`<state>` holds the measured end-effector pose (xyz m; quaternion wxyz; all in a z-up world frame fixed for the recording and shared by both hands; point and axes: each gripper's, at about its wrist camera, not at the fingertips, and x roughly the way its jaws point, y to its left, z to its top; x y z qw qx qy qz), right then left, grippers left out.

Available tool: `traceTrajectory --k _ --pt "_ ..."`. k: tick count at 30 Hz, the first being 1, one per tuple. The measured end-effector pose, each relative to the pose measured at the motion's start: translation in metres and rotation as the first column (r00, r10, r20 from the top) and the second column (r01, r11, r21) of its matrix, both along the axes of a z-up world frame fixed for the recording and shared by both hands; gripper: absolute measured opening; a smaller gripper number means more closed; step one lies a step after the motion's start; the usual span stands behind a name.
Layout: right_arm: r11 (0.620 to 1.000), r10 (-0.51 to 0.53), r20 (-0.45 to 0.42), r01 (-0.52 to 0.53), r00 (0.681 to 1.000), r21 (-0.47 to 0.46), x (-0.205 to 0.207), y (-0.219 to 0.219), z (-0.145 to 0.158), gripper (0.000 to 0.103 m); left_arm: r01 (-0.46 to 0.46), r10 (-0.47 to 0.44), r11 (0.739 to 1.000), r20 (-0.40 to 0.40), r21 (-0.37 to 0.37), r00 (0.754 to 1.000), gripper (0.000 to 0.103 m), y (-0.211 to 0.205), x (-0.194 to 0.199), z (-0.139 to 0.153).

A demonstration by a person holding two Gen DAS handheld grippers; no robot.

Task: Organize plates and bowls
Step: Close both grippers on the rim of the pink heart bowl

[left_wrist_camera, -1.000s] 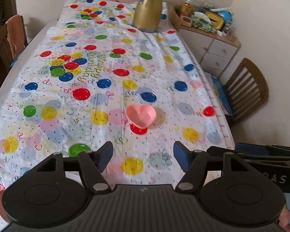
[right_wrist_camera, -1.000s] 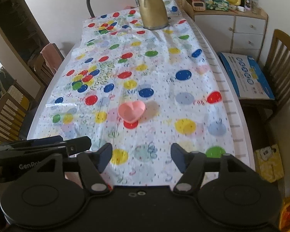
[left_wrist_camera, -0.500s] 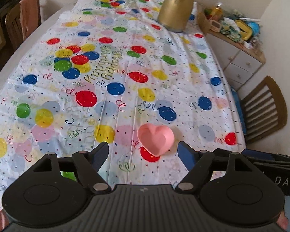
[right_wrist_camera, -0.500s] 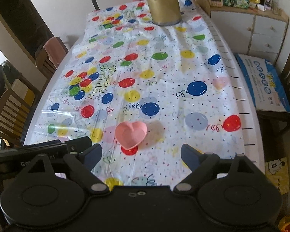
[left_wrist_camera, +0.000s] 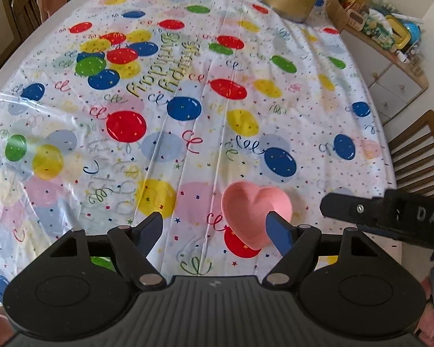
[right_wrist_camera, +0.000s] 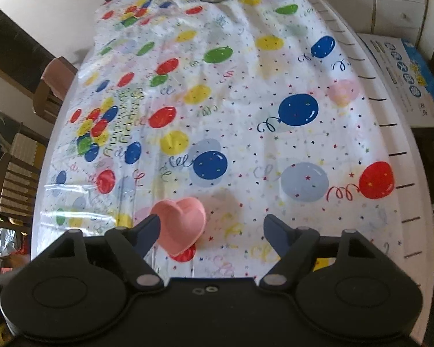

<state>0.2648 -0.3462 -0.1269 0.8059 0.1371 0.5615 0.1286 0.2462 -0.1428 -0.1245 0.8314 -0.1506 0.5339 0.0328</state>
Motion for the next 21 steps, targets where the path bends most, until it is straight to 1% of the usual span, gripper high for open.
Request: traceTrajectory --k 7,11,13,15,16,18,19,21 --pt "1.000 0.012 -0.058 -0.013 0.998 -0.002 0.015 0.006 -0.023 0.073 -0.012 0.012 1.000 -0.048 0.000 0.999 0.078 -0.005 0.009 -0.022" --pt "0.999 0.034 -0.079 -0.034 0.996 0.000 0.018 0.012 -0.032 0.069 -0.012 0.012 1.000 -0.055 0.003 0.998 0.078 -0.007 0.012 -0.030" --pt "0.999 0.038 -0.084 -0.038 0.996 0.001 0.020 0.013 -0.035 0.064 -0.013 0.013 1.000 -0.051 0.007 0.999 0.078 -0.007 0.013 -0.032" --pt "0.999 0.039 -0.090 -0.039 0.995 0.005 0.023 0.014 -0.038 0.054 -0.019 0.019 1.000 -0.053 0.012 0.998 0.078 -0.007 0.015 -0.034" --pt "0.999 0.039 -0.093 -0.039 0.995 0.007 0.024 0.014 -0.039 0.052 -0.023 0.024 1.000 -0.053 0.016 0.998 0.078 -0.007 0.015 -0.035" --pt "0.999 0.039 -0.095 -0.037 0.995 0.016 0.028 0.014 -0.042 0.044 -0.025 0.026 1.000 -0.046 0.017 0.999 0.078 -0.007 0.016 -0.037" --pt "0.999 0.037 -0.100 -0.036 0.994 0.021 0.029 0.014 -0.043 0.042 -0.024 0.025 1.000 -0.044 0.017 0.999 0.077 -0.007 0.017 -0.037" --pt "0.999 0.045 -0.107 -0.042 0.993 0.030 0.031 0.016 -0.046 0.035 -0.026 0.026 1.000 -0.036 0.017 0.999 0.077 -0.008 0.018 -0.038"
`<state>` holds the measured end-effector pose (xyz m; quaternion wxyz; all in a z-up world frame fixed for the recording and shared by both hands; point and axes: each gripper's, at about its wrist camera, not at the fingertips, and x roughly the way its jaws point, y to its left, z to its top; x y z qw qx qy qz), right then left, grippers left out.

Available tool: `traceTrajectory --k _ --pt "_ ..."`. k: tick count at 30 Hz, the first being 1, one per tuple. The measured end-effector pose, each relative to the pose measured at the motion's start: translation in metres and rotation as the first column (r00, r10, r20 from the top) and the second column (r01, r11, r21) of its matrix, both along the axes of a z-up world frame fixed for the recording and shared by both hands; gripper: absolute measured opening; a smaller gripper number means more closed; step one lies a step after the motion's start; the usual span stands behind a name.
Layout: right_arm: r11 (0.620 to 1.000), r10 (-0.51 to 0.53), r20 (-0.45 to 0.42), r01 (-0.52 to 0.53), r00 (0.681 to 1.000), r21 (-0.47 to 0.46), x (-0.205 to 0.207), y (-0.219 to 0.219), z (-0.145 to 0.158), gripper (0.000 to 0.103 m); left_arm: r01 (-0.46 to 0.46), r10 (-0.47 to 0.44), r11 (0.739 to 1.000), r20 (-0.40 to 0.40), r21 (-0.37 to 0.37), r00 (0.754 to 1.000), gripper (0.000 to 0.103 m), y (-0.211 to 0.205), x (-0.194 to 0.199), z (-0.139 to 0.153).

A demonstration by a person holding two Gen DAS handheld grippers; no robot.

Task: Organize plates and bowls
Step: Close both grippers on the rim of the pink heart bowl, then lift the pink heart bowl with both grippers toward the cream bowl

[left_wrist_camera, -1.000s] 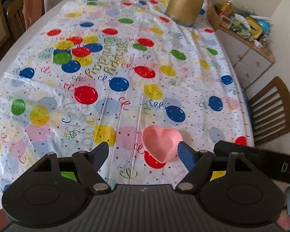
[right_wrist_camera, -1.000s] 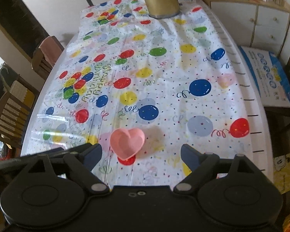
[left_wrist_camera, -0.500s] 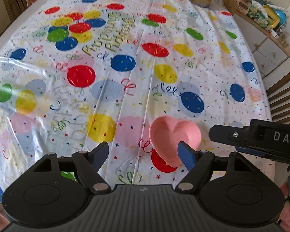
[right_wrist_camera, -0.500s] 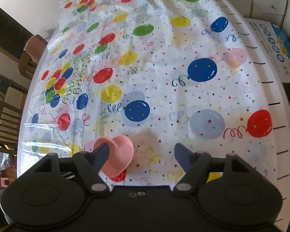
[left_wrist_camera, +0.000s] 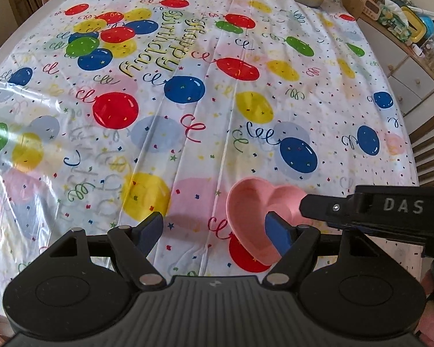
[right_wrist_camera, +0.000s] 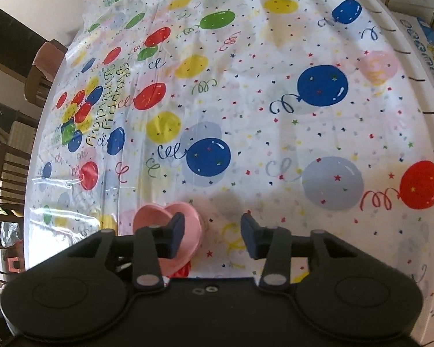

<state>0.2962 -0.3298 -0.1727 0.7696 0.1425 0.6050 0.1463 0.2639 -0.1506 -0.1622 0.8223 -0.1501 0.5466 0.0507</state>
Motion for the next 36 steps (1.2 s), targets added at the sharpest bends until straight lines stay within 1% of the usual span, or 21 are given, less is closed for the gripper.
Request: traceTrajectory --k 2,3,4,5,6,7,8,9,10,11,12,13,15,18,20,24,31,36 --pt "1.000 0.010 0.000 -0.010 1.000 0.000 0.001 0.003 -0.002 0.032 -0.010 0.010 1.000 0.009 -0.001 1.000 0.076 0.000 0.000 0.000" --pt "1.000 0.014 0.000 -0.014 1.000 0.001 0.002 0.004 -0.003 0.031 -0.013 0.013 1.000 0.011 -0.005 1.000 0.069 0.000 0.001 -0.001" --pt "1.000 0.015 0.000 -0.015 1.000 0.002 0.002 0.005 -0.003 0.030 -0.015 0.015 1.000 0.010 -0.010 1.000 0.067 0.000 0.001 -0.001" --pt "1.000 0.017 0.000 -0.017 1.000 0.005 0.003 0.006 -0.004 0.024 -0.018 0.018 1.000 0.008 -0.013 1.000 0.064 0.000 0.002 -0.002" --pt "1.000 0.018 -0.001 -0.018 1.000 0.008 0.003 0.007 -0.005 0.021 -0.022 0.022 1.000 0.011 -0.012 1.000 0.062 0.000 0.002 -0.002" --pt "1.000 0.018 -0.002 -0.018 1.000 0.010 0.004 0.008 -0.005 0.021 -0.025 0.025 1.000 0.014 -0.012 1.000 0.059 0.001 0.002 -0.002" --pt "1.000 0.018 0.001 -0.018 1.000 0.010 0.004 0.008 -0.005 0.019 -0.027 0.028 1.000 0.018 -0.013 0.999 0.053 0.001 0.002 -0.002" --pt "1.000 0.019 0.003 -0.019 1.000 0.010 0.004 0.008 -0.005 0.019 -0.032 0.032 0.999 0.021 -0.015 0.999 0.045 0.001 0.002 -0.002" --pt "1.000 0.017 0.003 -0.017 1.000 0.010 0.004 0.008 -0.005 0.018 -0.040 0.041 0.999 0.023 -0.025 0.999 0.040 0.003 0.002 -0.002" --pt "1.000 0.018 0.002 -0.018 1.000 0.011 0.004 0.007 -0.006 0.016 -0.050 0.051 0.998 0.023 -0.041 0.998 0.034 0.005 0.002 -0.002" --pt "1.000 0.021 0.000 -0.021 1.000 0.014 0.003 0.006 -0.006 0.013 -0.054 0.055 0.997 0.024 -0.050 0.998 0.033 0.006 0.003 -0.002" --pt "1.000 0.025 0.000 -0.025 1.000 0.015 0.002 0.006 -0.007 0.012 -0.050 0.051 0.998 0.026 -0.049 0.998 0.033 0.005 0.003 -0.001" --pt "0.999 0.036 0.002 -0.036 0.999 0.009 0.000 0.007 -0.007 0.009 -0.037 0.039 0.999 0.037 -0.038 0.999 0.026 0.002 0.004 0.000" --pt "0.999 0.051 0.016 -0.051 0.999 -0.002 -0.003 0.010 -0.005 0.004 -0.025 0.027 0.999 0.039 -0.044 0.999 0.018 -0.001 0.005 0.000" --pt "0.998 0.058 0.029 -0.057 0.998 -0.011 -0.005 0.012 -0.004 0.002 -0.018 0.019 0.999 0.036 -0.034 0.999 0.013 -0.003 0.005 -0.001" --pt "0.998 0.062 0.047 -0.060 0.997 -0.031 -0.008 0.012 -0.003 0.002 -0.014 0.015 0.999 0.037 -0.038 0.999 0.009 -0.004 0.003 0.000" --pt "0.997 0.062 0.060 -0.058 0.996 -0.055 -0.019 0.012 0.004 0.001 0.014 -0.012 0.999 0.052 -0.048 0.999 0.009 -0.007 -0.005 0.009" --pt "0.996 0.063 0.071 -0.058 0.995 -0.071 -0.035 0.011 0.016 0.001 0.035 -0.032 0.998 0.052 -0.061 0.998 0.009 -0.009 -0.018 0.020"
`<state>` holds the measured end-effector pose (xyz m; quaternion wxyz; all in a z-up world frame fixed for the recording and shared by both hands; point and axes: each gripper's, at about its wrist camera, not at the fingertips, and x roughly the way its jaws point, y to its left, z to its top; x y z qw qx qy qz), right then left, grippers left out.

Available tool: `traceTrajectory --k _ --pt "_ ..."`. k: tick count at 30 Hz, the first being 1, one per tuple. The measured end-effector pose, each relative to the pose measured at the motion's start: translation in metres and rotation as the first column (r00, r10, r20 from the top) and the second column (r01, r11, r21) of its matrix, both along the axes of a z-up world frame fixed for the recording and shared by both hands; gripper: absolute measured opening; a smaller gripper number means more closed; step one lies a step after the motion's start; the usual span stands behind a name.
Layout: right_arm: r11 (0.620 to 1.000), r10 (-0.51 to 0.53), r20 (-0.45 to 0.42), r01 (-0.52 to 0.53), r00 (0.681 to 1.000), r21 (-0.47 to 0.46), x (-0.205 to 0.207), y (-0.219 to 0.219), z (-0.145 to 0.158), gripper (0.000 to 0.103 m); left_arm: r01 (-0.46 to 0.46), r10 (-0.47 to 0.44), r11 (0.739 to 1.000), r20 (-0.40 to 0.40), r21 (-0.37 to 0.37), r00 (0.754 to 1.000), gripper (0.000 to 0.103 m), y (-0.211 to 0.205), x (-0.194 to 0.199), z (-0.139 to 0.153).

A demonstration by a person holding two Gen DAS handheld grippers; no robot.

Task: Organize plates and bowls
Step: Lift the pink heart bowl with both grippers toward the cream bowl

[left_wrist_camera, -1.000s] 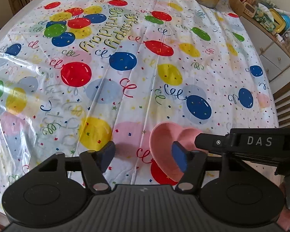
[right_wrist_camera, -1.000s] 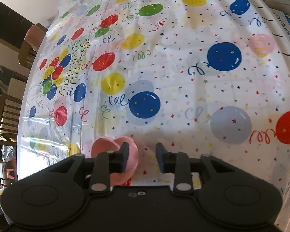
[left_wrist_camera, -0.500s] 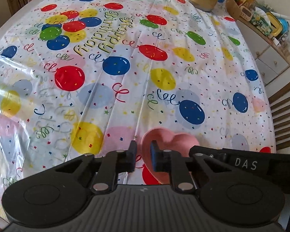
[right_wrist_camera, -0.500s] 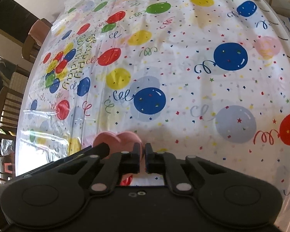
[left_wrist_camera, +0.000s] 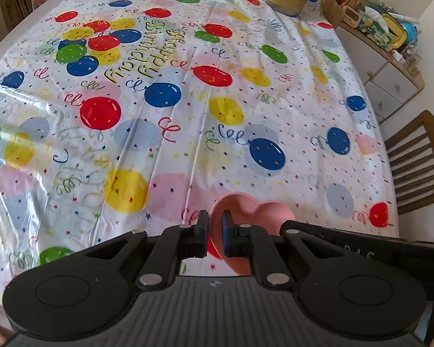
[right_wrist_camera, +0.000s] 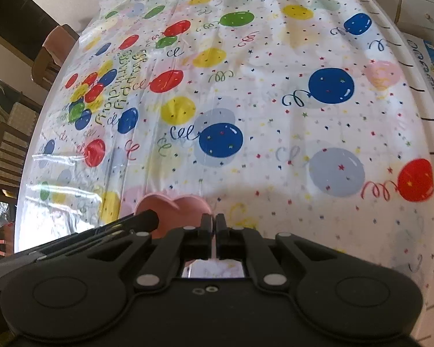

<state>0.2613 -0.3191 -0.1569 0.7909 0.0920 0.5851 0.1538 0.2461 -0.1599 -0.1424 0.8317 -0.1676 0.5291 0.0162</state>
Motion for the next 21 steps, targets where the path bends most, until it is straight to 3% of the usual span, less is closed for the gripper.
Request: traceTrajectory --k 21 --pt "0.997 -0.075 0.095 0.077 0.993 -0.020 -0.117 -0.009 0.075 0.002 0.145 -0.144 0.989 0.056 -0.019 0.988 0.009 -0.008 -0.099 0.069"
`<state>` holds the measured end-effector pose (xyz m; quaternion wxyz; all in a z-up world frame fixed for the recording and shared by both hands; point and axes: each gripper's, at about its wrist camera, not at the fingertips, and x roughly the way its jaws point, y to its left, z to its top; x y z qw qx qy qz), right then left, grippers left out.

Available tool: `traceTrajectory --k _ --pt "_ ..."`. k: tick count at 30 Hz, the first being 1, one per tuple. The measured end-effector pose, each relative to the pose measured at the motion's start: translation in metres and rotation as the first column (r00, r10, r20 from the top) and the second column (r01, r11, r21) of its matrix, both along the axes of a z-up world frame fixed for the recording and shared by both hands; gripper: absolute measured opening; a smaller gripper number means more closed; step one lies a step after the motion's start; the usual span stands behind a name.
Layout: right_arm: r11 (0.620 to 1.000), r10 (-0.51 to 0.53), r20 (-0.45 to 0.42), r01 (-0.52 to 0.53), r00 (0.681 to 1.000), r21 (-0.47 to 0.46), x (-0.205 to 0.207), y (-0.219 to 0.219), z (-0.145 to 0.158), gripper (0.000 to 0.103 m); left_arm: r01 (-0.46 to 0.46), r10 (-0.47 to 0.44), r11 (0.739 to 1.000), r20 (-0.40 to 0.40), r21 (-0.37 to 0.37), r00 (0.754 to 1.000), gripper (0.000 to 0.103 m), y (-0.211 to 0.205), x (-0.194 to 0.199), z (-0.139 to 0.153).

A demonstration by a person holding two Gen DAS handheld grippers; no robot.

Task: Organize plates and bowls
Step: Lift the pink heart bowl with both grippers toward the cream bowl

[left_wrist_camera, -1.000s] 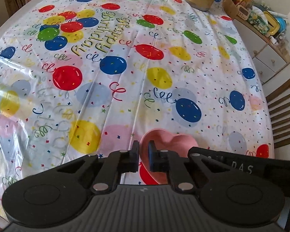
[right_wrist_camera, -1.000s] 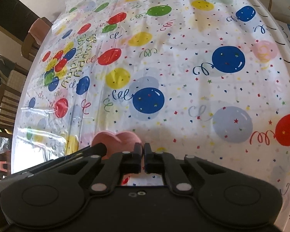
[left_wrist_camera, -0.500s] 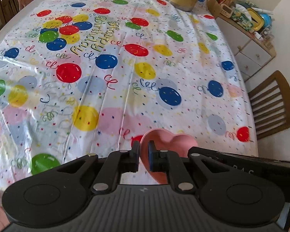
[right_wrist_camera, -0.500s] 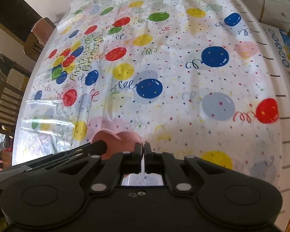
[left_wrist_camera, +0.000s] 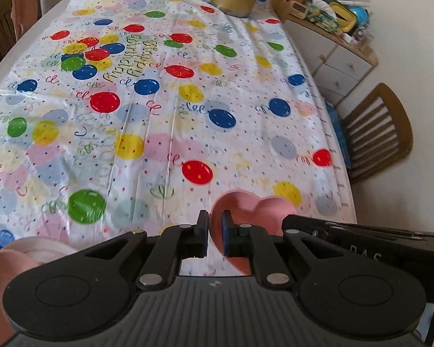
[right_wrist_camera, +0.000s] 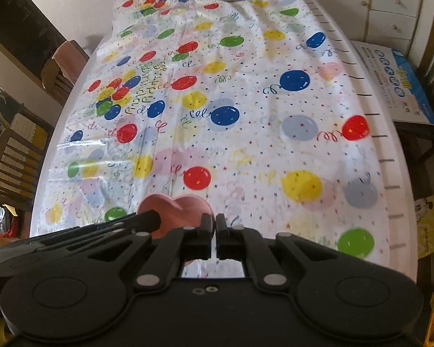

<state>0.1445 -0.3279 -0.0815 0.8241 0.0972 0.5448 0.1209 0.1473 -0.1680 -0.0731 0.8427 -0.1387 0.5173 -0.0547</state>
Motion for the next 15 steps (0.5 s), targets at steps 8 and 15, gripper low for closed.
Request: traceTrajectory --k 8,15 --pt "0.999 -0.048 0.039 0.048 0.998 0.002 -0.049 -0.002 0.021 0.002 0.064 -0.064 0.998 0.026 0.006 0.998 0.009 -0.005 -0.041 0.019" --pt "0.996 -0.091 0.059 0.091 0.994 0.003 -0.086 -0.005 0.031 0.002 0.117 -0.118 0.993 0.048 0.007 0.992 0.009 -0.008 -0.070 0.028"
